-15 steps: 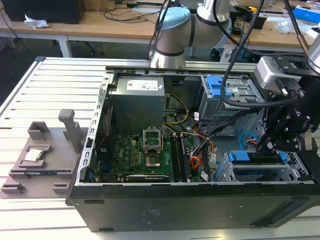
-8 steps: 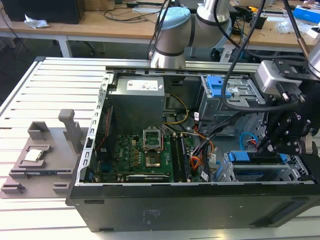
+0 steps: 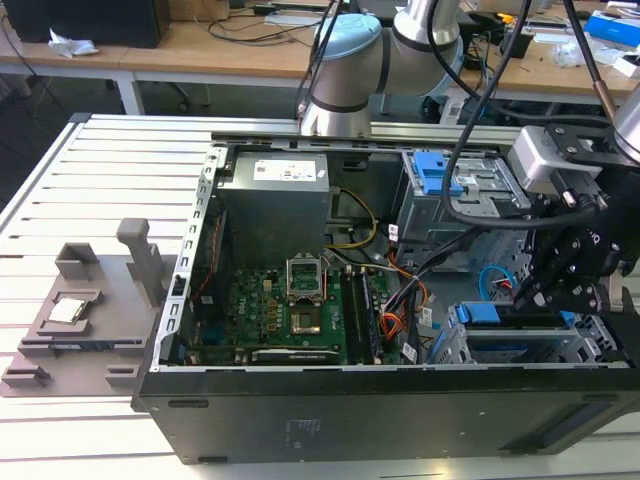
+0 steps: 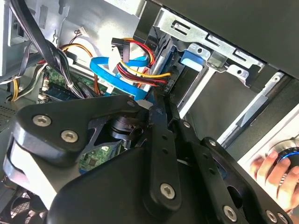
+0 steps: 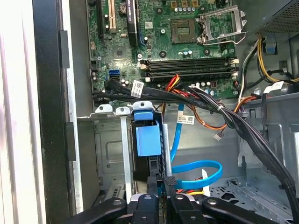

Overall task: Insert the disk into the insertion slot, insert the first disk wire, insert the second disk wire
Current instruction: 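Insert the second disk wire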

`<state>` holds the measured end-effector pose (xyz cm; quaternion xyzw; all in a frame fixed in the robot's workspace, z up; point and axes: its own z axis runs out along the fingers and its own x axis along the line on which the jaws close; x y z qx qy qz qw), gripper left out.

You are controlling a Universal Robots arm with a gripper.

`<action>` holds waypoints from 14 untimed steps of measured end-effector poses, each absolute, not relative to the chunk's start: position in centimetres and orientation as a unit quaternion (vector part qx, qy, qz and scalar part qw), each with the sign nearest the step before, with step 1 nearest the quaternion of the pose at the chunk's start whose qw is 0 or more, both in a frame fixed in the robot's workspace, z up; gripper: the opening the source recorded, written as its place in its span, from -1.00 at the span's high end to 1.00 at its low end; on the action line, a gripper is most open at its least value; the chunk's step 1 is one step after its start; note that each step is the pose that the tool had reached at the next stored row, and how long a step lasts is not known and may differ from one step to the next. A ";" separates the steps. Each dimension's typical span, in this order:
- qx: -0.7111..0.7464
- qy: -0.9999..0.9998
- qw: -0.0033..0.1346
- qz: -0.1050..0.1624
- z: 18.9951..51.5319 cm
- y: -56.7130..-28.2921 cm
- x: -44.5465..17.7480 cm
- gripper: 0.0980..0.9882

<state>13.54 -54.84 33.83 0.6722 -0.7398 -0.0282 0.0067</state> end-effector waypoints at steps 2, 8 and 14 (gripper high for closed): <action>0.672 -0.740 0.006 -0.029 33.8 -54.9 13.5 0.82; 0.672 -0.740 0.007 -0.028 35.3 -54.9 13.5 0.67; 0.672 -0.740 0.007 -0.028 35.3 -54.8 13.4 0.99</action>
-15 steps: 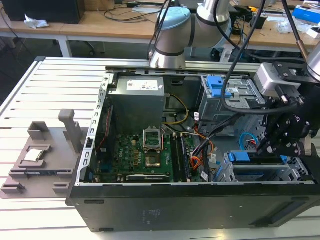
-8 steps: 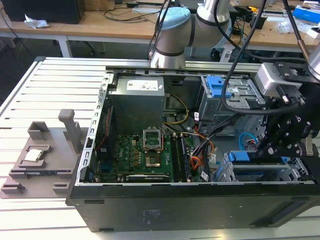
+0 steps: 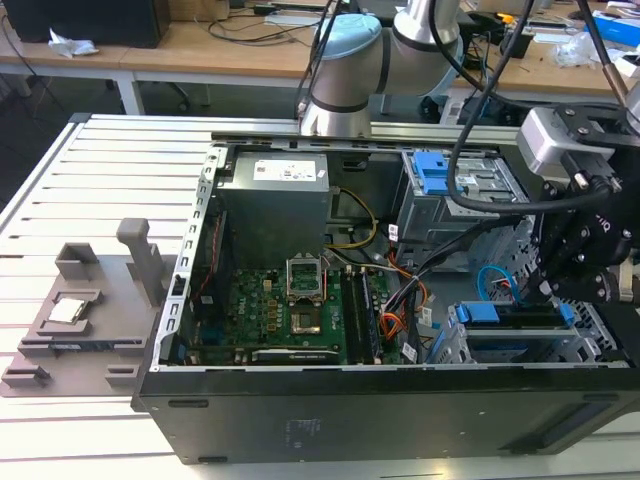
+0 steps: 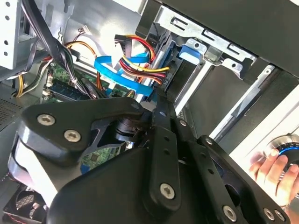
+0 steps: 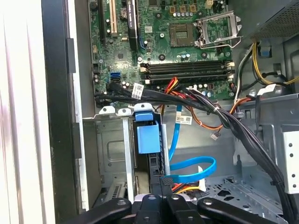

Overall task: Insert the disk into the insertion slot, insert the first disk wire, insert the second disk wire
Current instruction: 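Insert the second disk wire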

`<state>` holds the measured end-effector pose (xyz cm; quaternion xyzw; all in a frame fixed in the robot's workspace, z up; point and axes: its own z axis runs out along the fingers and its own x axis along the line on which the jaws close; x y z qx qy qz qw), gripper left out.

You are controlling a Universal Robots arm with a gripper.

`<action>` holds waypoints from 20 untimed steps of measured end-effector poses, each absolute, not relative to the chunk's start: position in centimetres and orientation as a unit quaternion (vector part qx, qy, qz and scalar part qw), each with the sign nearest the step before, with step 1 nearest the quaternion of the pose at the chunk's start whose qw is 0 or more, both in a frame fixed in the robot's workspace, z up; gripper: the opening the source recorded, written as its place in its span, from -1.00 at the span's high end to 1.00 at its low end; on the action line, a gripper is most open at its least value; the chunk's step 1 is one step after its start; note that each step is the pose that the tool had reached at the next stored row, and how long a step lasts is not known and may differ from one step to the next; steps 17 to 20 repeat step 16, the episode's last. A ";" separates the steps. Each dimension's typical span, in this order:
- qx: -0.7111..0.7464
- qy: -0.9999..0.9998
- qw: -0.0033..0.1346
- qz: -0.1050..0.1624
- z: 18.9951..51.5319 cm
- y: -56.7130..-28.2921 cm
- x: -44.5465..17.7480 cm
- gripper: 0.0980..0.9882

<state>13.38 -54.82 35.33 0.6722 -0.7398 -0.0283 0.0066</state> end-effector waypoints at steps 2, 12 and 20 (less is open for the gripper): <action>0.673 -0.739 0.007 -0.028 35.7 -54.8 13.4 0.98; 0.710 -0.704 0.009 -0.027 38.7 -54.8 13.4 0.98; 0.710 -0.704 0.009 -0.027 38.7 -54.8 13.4 0.98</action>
